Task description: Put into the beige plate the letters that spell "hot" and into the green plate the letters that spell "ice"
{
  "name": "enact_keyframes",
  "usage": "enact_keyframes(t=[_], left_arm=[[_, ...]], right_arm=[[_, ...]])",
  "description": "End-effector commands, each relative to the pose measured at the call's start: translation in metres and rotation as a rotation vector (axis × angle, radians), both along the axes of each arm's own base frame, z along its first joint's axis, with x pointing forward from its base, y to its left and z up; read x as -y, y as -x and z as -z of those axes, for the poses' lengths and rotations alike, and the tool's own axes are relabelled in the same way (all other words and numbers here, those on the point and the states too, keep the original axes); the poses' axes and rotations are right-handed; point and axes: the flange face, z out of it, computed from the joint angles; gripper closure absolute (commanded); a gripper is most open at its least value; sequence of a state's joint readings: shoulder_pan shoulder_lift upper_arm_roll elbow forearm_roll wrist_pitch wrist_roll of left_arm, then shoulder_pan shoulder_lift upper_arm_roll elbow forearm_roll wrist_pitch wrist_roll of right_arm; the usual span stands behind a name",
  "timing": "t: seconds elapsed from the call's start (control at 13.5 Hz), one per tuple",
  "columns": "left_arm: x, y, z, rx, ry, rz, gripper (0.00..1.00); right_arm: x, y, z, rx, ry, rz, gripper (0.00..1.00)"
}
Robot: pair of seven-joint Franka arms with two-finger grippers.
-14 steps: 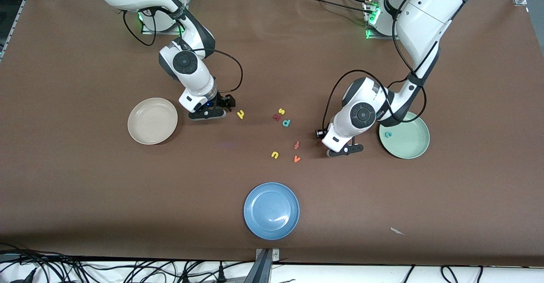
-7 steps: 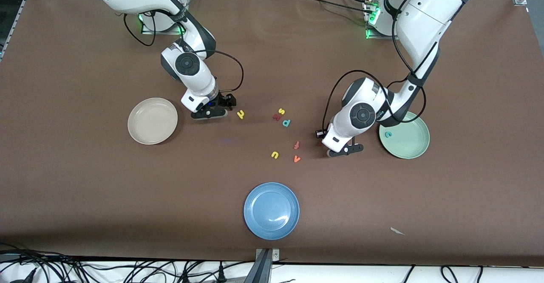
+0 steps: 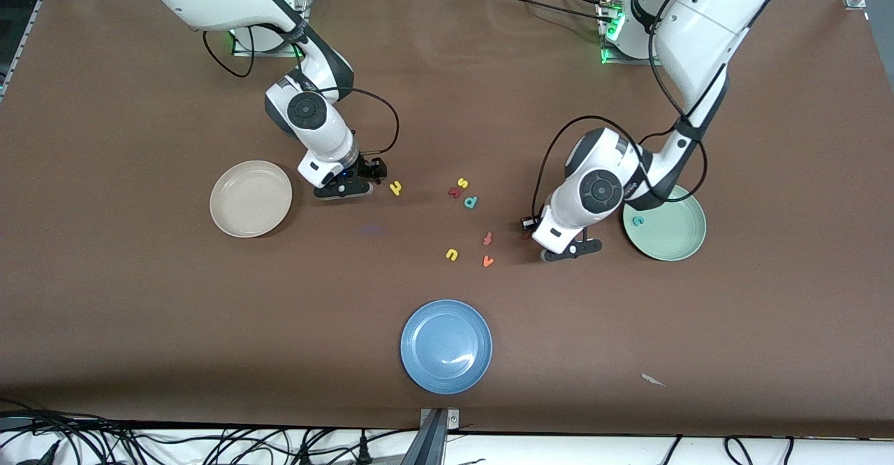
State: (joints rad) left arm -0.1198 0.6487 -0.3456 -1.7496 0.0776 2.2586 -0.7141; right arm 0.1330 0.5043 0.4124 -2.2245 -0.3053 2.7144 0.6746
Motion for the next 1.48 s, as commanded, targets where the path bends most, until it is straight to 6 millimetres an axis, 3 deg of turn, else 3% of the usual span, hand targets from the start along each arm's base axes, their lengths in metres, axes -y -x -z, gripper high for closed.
enact_keyframes(t=[0.0,0.15,0.3,0.44,0.59,0.66,0.89,0.96,1.18,1.26,1.33,1.4], left_arm=[[-0.038,-0.012,-0.077,-0.008,-0.060,0.057,0.80],[-0.086,-0.017,-0.109,-0.066,-0.076,0.114,0.80],[-0.139,-0.017,-0.125,-0.130,-0.075,0.179,0.79],[-0.195,-0.016,-0.119,-0.194,-0.056,0.240,0.79],[-0.242,-0.017,-0.102,-0.222,-0.022,0.255,0.79],[-0.267,-0.017,-0.088,-0.242,-0.012,0.264,0.79],[-0.289,-0.013,-0.032,-0.303,-0.053,0.312,0.79],[-0.293,-0.013,-0.023,-0.297,-0.046,0.304,0.77],[-0.290,-0.012,0.005,-0.295,-0.029,0.301,0.68],[-0.291,-0.013,0.005,-0.292,-0.028,0.299,0.53],[-0.291,-0.013,0.002,-0.290,-0.032,0.298,0.15],[-0.291,-0.016,-0.008,-0.281,-0.038,0.297,0.00]], right_arm=[[0.000,0.002,0.003,0.014,-0.004,0.006,0.26],[-0.001,0.003,0.003,0.015,-0.001,-0.002,0.36],[0.000,0.002,0.003,0.018,0.002,-0.006,0.45],[0.000,0.002,0.003,0.017,0.004,-0.009,0.53],[0.001,0.002,0.002,0.018,0.005,-0.009,0.55],[0.000,0.002,0.002,0.018,0.005,-0.011,0.61],[0.001,0.002,0.001,0.021,0.006,-0.011,0.85],[0.001,0.001,0.000,0.021,0.007,-0.012,0.91],[0.010,-0.006,-0.017,0.034,0.057,-0.030,0.91],[0.014,-0.009,-0.030,0.031,0.091,-0.051,0.91],[0.019,-0.013,-0.044,0.035,0.119,-0.083,0.91],[0.027,-0.020,-0.058,0.043,0.143,-0.106,0.91]])
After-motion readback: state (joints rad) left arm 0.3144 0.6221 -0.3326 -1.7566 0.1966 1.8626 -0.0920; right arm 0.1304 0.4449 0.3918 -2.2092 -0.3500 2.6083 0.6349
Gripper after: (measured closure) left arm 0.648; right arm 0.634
